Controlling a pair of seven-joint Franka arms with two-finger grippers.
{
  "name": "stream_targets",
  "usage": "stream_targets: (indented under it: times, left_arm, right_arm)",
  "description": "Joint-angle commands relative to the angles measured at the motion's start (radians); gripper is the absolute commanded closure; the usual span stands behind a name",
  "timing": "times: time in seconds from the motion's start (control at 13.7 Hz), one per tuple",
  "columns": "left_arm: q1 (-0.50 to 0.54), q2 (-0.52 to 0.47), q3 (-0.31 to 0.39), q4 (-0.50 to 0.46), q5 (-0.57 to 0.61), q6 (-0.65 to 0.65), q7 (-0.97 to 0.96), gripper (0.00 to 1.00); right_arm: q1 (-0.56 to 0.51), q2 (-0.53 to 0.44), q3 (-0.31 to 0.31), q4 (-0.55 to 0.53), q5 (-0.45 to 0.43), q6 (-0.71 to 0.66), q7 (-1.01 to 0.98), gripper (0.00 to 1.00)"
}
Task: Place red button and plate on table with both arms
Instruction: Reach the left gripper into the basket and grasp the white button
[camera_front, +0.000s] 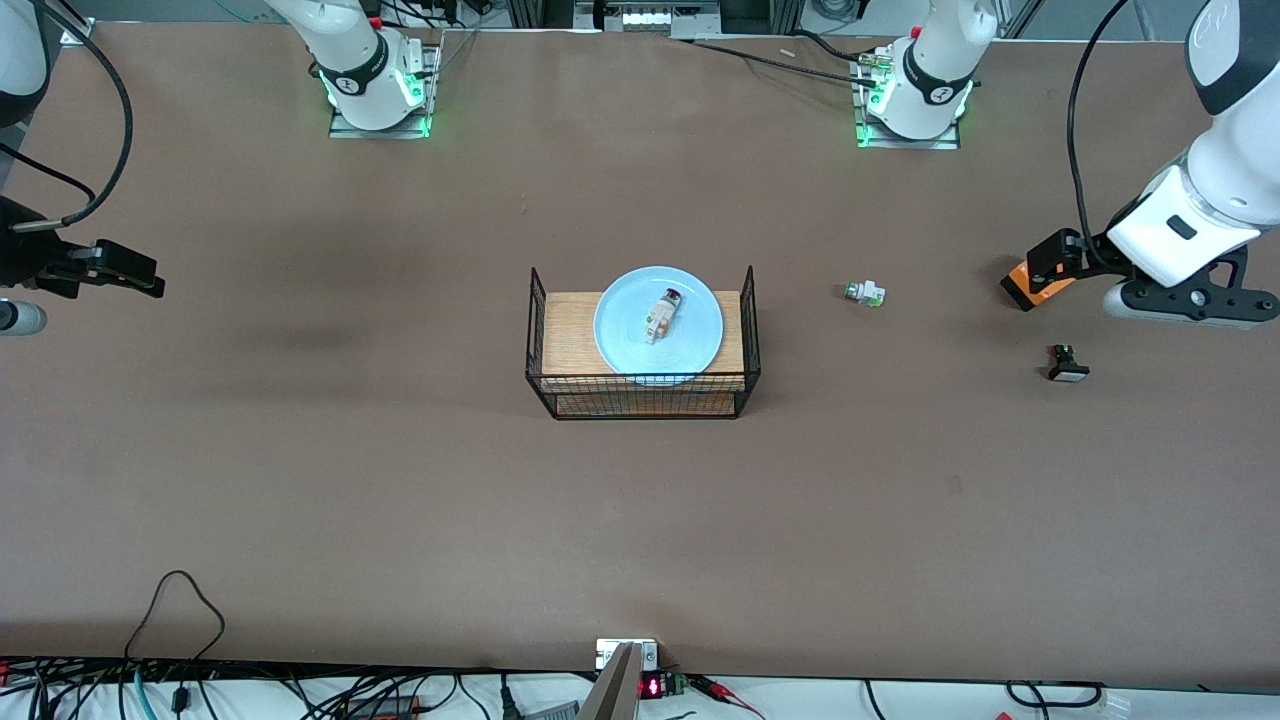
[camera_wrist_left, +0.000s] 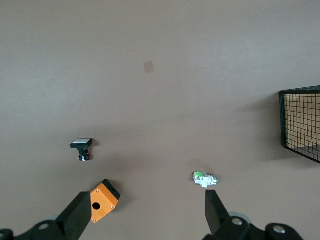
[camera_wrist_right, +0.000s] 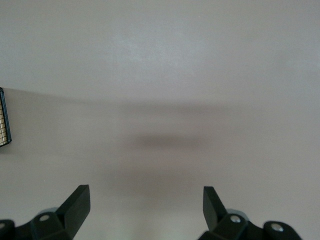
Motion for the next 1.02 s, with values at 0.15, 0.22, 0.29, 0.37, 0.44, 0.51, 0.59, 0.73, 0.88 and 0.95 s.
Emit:
stream_targets:
  times: [0.15, 0.22, 0.29, 0.37, 0.44, 0.51, 0.59, 0.73, 0.88, 0.95]
  left_arm:
    - [-0.011, 0.020, -0.005, 0.037, 0.027, -0.029, -0.006, 0.00]
    - [-0.010, 0.023, -0.007, 0.036, 0.027, -0.034, -0.008, 0.00]
    - [-0.010, 0.026, -0.012, 0.039, 0.022, -0.058, -0.009, 0.00]
    - [-0.011, 0.027, -0.013, 0.043, 0.014, -0.084, -0.005, 0.00]
    - [-0.013, 0.037, -0.021, 0.045, -0.007, -0.093, 0.001, 0.00]
    - [-0.014, 0.040, -0.037, 0.055, -0.072, -0.095, -0.005, 0.00]
    - [-0.014, 0.049, -0.068, 0.069, -0.126, -0.094, -0.005, 0.00]
    - [-0.014, 0.081, -0.155, 0.109, -0.150, -0.094, -0.003, 0.00]
    - [-0.019, 0.180, -0.273, 0.205, -0.148, -0.092, -0.046, 0.00]
    - [-0.054, 0.223, -0.307, 0.238, -0.151, -0.087, -0.124, 0.00]
  right_arm:
    - [-0.002, 0.004, 0.001, 0.017, 0.004, -0.005, -0.011, 0.00]
    - [-0.002, 0.004, 0.002, 0.017, 0.004, -0.005, -0.011, 0.00]
    - [-0.002, 0.004, 0.001, 0.017, 0.004, -0.005, -0.011, 0.00]
    - [-0.002, 0.004, 0.001, 0.017, 0.002, -0.005, -0.011, 0.00]
    - [-0.003, 0.004, 0.001, 0.017, 0.004, -0.005, -0.011, 0.00]
    - [-0.003, 0.004, 0.001, 0.017, 0.004, -0.005, -0.011, 0.00]
    - [-0.002, 0.003, 0.001, 0.017, 0.004, -0.005, -0.011, 0.00]
    - [-0.002, 0.003, 0.002, 0.017, 0.004, -0.005, -0.011, 0.00]
    - [-0.002, 0.003, 0.002, 0.017, 0.004, -0.005, -0.011, 0.00]
    - [-0.002, 0.003, 0.002, 0.017, 0.004, -0.005, -0.009, 0.00]
